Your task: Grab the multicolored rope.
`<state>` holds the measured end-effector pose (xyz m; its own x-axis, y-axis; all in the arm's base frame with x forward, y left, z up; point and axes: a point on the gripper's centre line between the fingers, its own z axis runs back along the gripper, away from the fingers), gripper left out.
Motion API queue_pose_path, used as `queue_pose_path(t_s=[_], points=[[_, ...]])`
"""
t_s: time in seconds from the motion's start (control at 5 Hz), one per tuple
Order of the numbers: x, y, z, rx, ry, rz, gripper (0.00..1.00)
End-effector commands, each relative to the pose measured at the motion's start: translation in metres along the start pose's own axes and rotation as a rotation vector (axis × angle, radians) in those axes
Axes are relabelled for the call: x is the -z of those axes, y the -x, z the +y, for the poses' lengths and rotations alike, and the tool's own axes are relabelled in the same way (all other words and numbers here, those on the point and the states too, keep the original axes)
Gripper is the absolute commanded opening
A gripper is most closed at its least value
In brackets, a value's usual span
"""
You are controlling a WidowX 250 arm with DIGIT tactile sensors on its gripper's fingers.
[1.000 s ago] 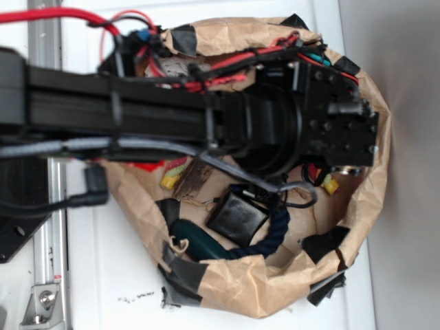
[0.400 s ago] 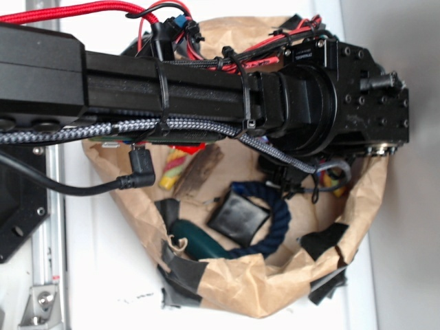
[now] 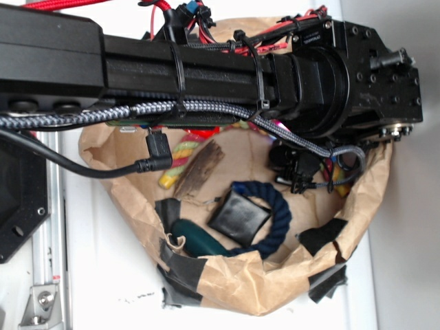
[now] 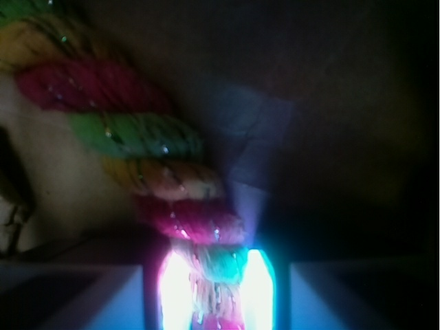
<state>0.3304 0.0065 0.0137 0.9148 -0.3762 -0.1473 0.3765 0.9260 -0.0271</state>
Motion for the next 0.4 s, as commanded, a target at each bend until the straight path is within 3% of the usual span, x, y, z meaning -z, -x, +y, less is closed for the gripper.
queue_pose_path(t_s=[0.0, 0.2], points=[[-0.007, 0.022, 0.005, -0.315, -0.015, -0.138, 0.0], [-0.046, 0.05, 0.012, -0.417, -0.057, -0.292, 0.0]])
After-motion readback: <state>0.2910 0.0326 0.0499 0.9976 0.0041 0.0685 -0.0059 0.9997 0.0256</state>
